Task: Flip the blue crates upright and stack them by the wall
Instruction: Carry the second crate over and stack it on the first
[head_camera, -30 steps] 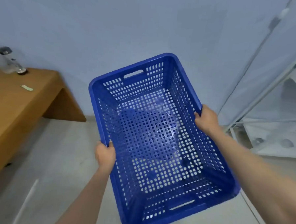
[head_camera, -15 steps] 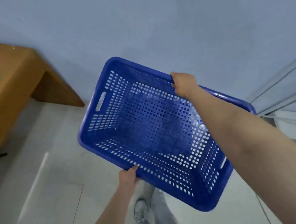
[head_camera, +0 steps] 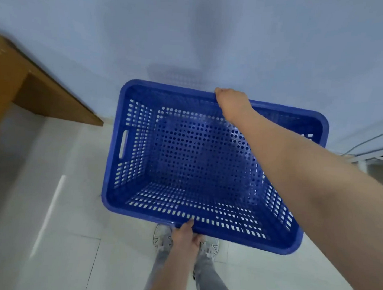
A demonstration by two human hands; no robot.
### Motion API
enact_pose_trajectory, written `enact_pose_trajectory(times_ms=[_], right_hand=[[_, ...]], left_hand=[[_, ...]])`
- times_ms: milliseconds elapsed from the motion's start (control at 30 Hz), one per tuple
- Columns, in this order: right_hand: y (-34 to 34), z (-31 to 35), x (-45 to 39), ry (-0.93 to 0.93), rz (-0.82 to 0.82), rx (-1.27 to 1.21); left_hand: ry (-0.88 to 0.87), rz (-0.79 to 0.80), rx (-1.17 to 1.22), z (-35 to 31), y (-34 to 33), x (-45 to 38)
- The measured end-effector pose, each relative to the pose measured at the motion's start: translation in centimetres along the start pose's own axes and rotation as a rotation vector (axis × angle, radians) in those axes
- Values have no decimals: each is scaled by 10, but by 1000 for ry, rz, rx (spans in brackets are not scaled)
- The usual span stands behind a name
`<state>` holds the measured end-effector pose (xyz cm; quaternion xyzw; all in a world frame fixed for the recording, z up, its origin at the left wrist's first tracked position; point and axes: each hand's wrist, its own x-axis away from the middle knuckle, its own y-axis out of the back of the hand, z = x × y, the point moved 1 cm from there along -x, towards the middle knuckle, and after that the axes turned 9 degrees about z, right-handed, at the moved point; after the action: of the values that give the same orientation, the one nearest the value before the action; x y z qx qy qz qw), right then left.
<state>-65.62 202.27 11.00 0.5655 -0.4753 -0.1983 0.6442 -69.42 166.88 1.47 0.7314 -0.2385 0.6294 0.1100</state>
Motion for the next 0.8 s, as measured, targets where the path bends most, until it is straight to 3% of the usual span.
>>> enact_pose_trajectory(times_ms=[267, 400, 667, 733, 800], right_hand=[[-33, -7, -49, -108, -9, -31], [-49, -1, -71, -121, 16, -98], [-91, -21, -8, -261, 154, -312], [-99, -37, 20, -314, 170, -334], [-108, -53, 46, -374, 127, -370]], left_hand=[[35, 59, 62, 1, -33, -40], [-37, 35, 82, -3, -60, -53], [-41, -4, -62, -29, -95, -45], [33, 48, -182, -37, -89, -35], [130, 89, -515, -51, -80, -26]])
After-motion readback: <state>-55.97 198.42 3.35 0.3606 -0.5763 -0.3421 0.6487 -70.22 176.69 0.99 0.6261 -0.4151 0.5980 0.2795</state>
